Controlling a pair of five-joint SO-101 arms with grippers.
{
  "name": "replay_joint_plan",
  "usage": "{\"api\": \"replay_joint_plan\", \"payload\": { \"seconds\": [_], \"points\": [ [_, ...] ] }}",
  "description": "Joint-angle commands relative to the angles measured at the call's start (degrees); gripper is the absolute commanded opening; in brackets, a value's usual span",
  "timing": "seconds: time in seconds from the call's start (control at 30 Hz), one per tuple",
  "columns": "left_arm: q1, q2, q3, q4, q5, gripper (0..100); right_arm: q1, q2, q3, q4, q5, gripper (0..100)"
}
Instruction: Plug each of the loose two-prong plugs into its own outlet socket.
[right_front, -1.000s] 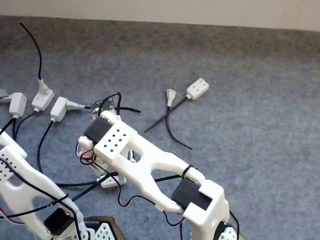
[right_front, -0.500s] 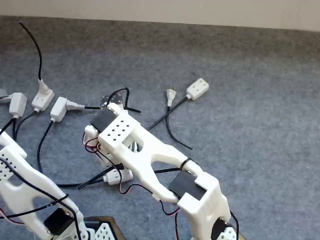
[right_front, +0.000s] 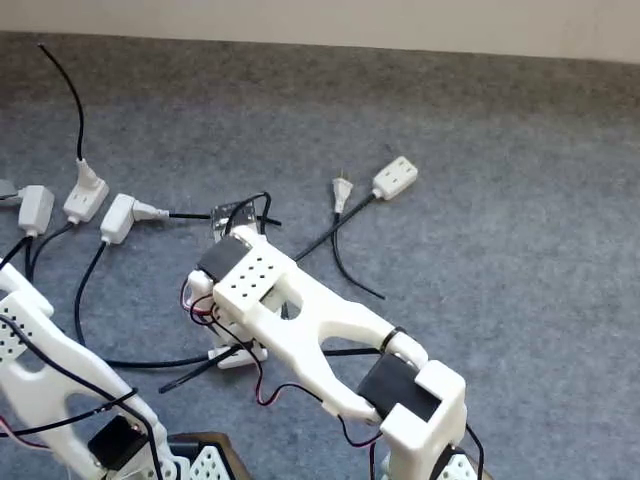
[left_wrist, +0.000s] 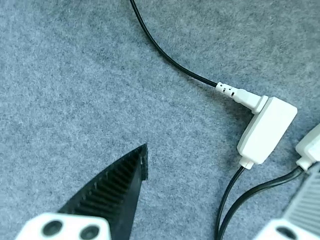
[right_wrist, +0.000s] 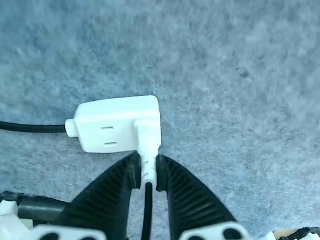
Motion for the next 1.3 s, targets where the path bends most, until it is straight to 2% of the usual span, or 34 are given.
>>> {"api": "replay_joint_plan", "payload": {
  "seconds": [0.0, 0.1, 0.27, 0.33, 0.4, 0.57, 0.67, 0.73, 0.87, 1.03, 1.13, 1.27],
  "points": [
    [-0.4, -1.54, -2.59, 1.14, -0.53, 45, 0.84, 0.57, 1.19, -0.84, 4.13, 1.0],
    [-0.31, -1.54, -2.59, 2.55, -2.02, 45, 0.57, 0.48, -2.95, 1.45, 13.71, 4.6],
    [-0.31, -1.54, -2.24, 3.6, -4.66, 45, 1.27, 0.4, -17.45, 11.82, 14.42, 27.2],
    [0.22, -1.54, -2.15, 3.96, -6.15, 45, 1.71, 0.04, -26.51, 13.93, 14.77, 33.4],
    [1.54, -1.63, -1.54, 4.13, -6.42, 45, 3.3, -1.89, -34.68, 13.76, 19.52, 34.5],
    [4.0, -6.81, 8.04, 4.31, -6.42, 45, 8.48, -10.15, -51.3, 13.85, 40.44, 34.5],
    [6.55, -15.16, 20.09, 4.31, -6.95, 45, 15.52, -17.19, -51.12, 13.93, 44.84, 34.5],
    [10.15, -22.37, 29.93, 4.31, -9.67, 45, 21.41, -21.49, -45.14, 13.93, 45.01, 34.5],
    [20.62, -39.87, 52.97, 4.31, -15.12, 45, 31.87, -30.11, -22.73, 12.7, 45.27, 34.5],
    [33.8, -62.81, 79.78, 4.04, -22.68, 45, 43.91, -47.43, 10.68, -4.53, 50.37, 34.5],
    [38.9, -71.6, 92.62, 3.78, -26.73, 43, 47.87, -60.09, 32.57, -13.32, 54.07, 34.5],
    [45.41, -73.63, 103.43, -0.44, -28.22, 34, 48.4, -75.03, 58.59, -23.16, 55.3, 34.5]
  ]
}}
